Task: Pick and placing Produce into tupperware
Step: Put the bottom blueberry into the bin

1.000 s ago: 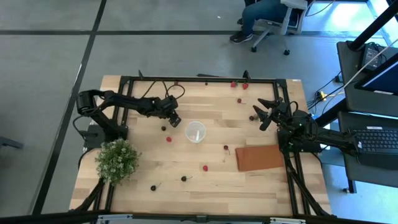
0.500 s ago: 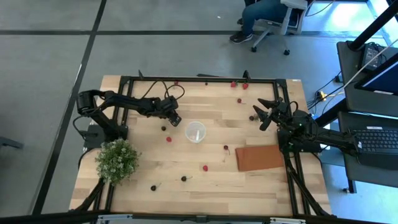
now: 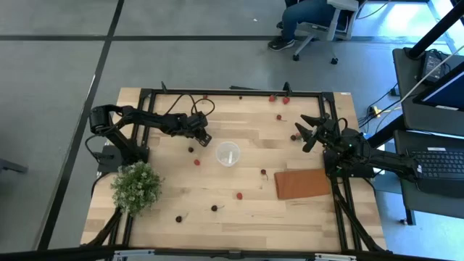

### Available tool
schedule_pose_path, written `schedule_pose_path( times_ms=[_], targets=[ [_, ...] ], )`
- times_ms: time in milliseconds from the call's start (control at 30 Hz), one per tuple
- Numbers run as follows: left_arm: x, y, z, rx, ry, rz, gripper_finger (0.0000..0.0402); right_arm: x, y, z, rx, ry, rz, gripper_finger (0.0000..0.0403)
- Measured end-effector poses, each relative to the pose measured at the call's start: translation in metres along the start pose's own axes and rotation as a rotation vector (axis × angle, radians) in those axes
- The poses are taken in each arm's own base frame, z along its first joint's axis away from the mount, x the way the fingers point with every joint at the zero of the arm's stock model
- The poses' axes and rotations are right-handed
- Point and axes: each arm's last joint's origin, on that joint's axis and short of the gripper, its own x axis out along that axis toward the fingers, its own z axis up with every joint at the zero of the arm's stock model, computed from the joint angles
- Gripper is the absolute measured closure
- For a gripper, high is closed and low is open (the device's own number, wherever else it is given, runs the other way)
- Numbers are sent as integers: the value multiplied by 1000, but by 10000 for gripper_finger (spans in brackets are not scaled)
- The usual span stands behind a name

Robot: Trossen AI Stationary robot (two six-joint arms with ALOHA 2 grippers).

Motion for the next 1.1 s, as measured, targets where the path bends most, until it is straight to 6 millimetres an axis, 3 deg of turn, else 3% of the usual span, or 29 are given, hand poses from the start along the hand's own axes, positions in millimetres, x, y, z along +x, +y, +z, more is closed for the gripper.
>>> schedule_pose_path(
  times_ms=[867,1100],
  targets=[
    [-1,1,-2,5,20,2,348,0,0,0,0,0,0,163],
    [-22,-8,10,32,12,-136,348,0,0,0,0,1,0,163]
  ],
)
